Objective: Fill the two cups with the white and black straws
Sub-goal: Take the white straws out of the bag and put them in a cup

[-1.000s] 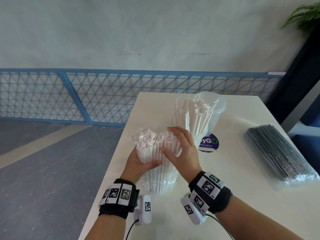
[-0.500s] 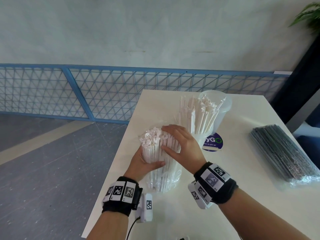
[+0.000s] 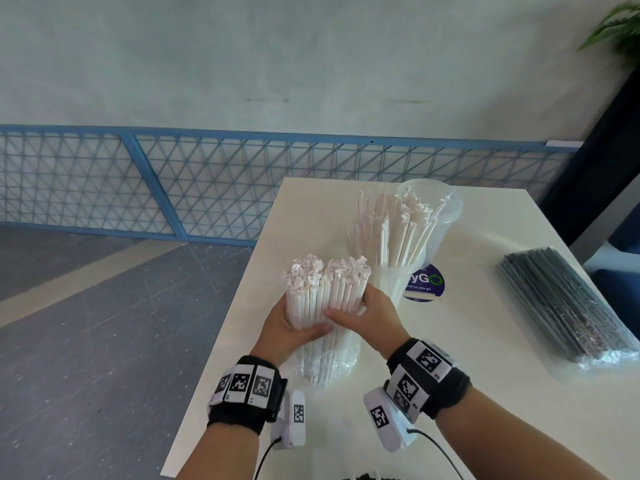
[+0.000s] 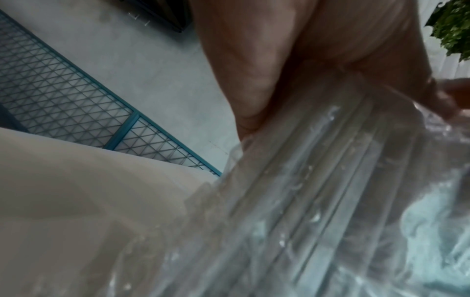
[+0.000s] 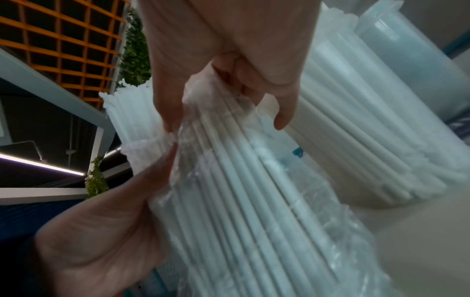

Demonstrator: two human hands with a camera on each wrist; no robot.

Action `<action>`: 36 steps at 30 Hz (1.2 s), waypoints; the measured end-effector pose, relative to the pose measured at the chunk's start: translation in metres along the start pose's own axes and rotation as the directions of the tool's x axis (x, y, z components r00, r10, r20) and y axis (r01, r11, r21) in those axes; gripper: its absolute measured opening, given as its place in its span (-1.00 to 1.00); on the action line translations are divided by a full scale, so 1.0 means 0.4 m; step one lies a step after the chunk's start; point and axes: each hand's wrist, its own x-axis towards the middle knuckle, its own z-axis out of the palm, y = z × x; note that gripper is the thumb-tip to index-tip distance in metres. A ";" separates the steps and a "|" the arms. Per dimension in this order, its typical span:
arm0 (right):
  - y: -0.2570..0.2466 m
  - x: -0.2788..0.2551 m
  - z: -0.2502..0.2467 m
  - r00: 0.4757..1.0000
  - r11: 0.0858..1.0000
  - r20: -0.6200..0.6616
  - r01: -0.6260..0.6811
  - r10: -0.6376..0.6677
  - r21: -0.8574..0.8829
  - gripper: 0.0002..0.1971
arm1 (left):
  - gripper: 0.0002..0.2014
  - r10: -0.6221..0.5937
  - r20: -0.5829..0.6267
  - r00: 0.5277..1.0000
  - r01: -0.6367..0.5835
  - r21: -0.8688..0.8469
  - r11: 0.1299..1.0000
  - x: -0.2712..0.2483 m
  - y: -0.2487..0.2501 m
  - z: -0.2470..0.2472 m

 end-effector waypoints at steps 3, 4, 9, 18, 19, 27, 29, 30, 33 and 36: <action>0.006 0.000 0.011 0.994 0.997 -0.088 -0.055 0.061 0.061 -0.67 | -0.43 0.023 -0.025 0.999 -0.023 -0.017 1.000 -0.002 0.005 0.015; 0.001 -0.002 0.011 0.991 0.994 -0.109 -0.063 0.073 0.090 -0.74 | -0.43 0.029 -0.032 0.999 -0.030 -0.018 0.999 -0.002 0.006 0.019; -0.026 -0.005 -0.014 0.982 0.970 -0.169 -0.045 0.087 0.240 -0.81 | -0.41 0.035 -0.035 0.999 -0.034 0.010 0.999 0.004 0.012 0.027; -0.077 0.010 -0.057 0.975 0.942 -0.196 -0.033 0.104 0.335 -0.75 | -0.55 0.051 -0.016 0.999 -0.051 0.030 0.998 0.019 0.036 0.041; -0.080 0.013 -0.062 0.970 0.943 -0.216 -0.030 0.107 0.332 -0.71 | -0.55 0.055 -0.012 0.998 -0.054 0.036 0.998 0.020 0.037 0.042; -0.137 0.043 -0.105 0.936 0.866 -0.342 0.104 0.081 0.489 -0.32 | -0.52 0.066 -0.004 0.998 -0.066 0.073 0.995 0.035 0.031 0.049; -0.143 0.045 -0.115 0.946 0.876 -0.316 0.096 0.067 0.473 -0.43 | -0.55 0.075 -0.007 0.997 -0.074 0.082 0.994 0.038 0.039 0.051; -0.141 0.046 -0.118 0.956 0.897 -0.290 0.086 0.049 0.434 -0.45 | -0.57 0.077 -0.012 0.997 -0.076 0.093 0.993 0.040 0.043 0.052; -0.126 0.049 -0.116 0.973 0.938 -0.199 -0.045 0.120 0.344 -0.06 | -0.62 0.083 -0.001 0.997 -0.083 0.122 0.989 0.042 0.049 0.058; -0.117 0.056 -0.105 0.953 0.919 -0.193 -0.150 0.232 0.365 0.16 | -0.64 0.076 0.007 0.997 -0.077 0.110 0.991 0.039 0.049 0.065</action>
